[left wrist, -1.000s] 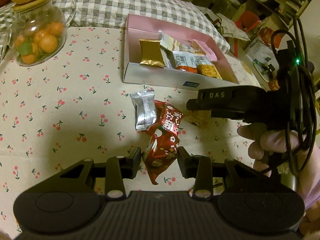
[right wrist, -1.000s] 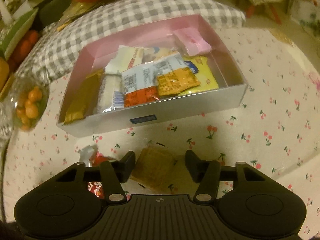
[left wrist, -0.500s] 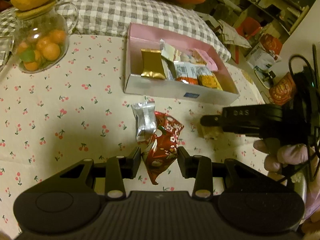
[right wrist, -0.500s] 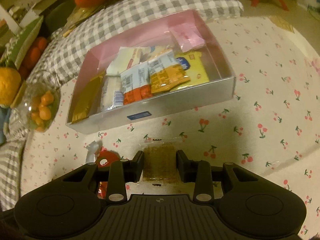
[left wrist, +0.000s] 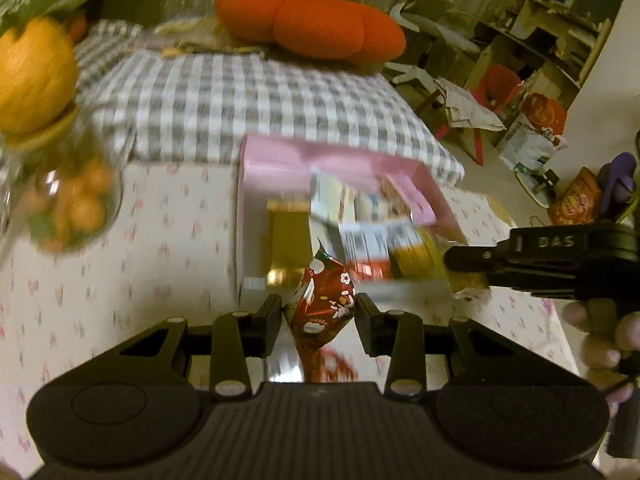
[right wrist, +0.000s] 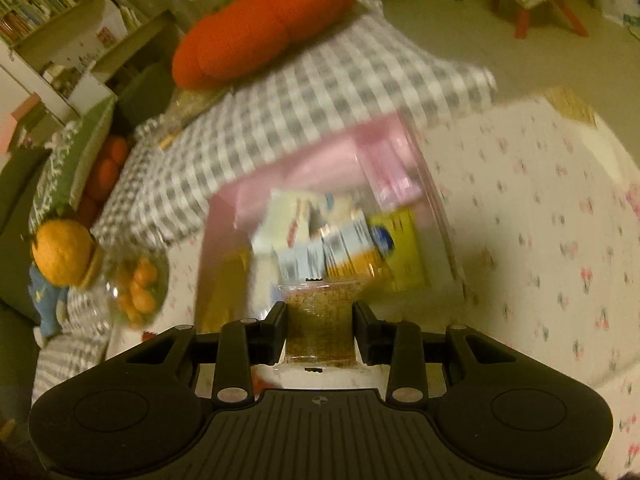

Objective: Organize snacks
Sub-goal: 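Lower both packets into the pink box and open both tools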

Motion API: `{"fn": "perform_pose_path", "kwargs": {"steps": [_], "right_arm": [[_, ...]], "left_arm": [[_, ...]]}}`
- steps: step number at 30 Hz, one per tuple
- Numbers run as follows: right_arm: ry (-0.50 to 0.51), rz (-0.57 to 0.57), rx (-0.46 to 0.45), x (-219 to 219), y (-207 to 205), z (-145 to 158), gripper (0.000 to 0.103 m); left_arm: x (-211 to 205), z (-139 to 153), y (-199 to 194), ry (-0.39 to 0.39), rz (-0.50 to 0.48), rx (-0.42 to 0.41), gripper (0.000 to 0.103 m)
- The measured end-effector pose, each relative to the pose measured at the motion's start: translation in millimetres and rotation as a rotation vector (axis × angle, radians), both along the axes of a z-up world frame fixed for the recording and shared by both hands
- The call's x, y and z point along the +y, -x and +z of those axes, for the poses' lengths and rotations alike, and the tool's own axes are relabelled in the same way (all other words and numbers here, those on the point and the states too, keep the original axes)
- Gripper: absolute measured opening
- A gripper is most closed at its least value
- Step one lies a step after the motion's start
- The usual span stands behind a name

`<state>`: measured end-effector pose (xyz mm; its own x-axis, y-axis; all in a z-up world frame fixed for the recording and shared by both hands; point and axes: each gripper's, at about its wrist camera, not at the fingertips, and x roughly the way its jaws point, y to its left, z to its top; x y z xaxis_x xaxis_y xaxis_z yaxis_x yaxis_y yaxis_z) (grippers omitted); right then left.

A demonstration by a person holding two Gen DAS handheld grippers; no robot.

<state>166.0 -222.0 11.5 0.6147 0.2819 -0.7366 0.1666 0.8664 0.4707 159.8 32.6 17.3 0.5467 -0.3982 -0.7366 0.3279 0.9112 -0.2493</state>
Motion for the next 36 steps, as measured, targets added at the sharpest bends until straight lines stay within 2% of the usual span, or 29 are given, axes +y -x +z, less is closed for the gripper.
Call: {"fn": "perform_pose_path", "kwargs": {"steps": [5,12,21,24,25,27,28,32,36], "right_arm": [[0.04,-0.01,-0.022,-3,-34,1,0.034],[0.071,-0.035,-0.013,-8,-71,-17,0.034],[0.128,-0.023,-0.015,-5,-84,-29,0.035],[0.142,-0.012,-0.02,-2,-83,-29,0.035],[0.144,-0.007,-0.024,-2,-82,-29,0.035],[0.153,0.004,-0.031,0,-80,-27,0.036],[0.157,0.008,-0.031,1,-79,-25,0.037],[0.158,0.01,-0.052,2,-70,-17,0.067],[0.162,0.019,-0.069,1,-58,-8,0.073]], "left_arm": [[-16,0,-29,-0.028,-0.002,-0.036,0.036],[-29,-10,-62,-0.064,0.015,-0.063,0.036],[-41,-27,-79,-0.109,0.031,-0.057,0.037],[-42,-28,-80,-0.102,0.033,-0.054,0.038],[-42,-27,-78,-0.094,0.033,-0.057,0.04],[-41,-25,-76,-0.077,0.022,-0.058,0.06],[-42,-23,-74,-0.072,0.017,-0.065,0.064],[-40,-15,-66,-0.075,0.009,-0.088,0.076],[-30,-7,-55,-0.057,0.036,-0.092,0.083]]}}
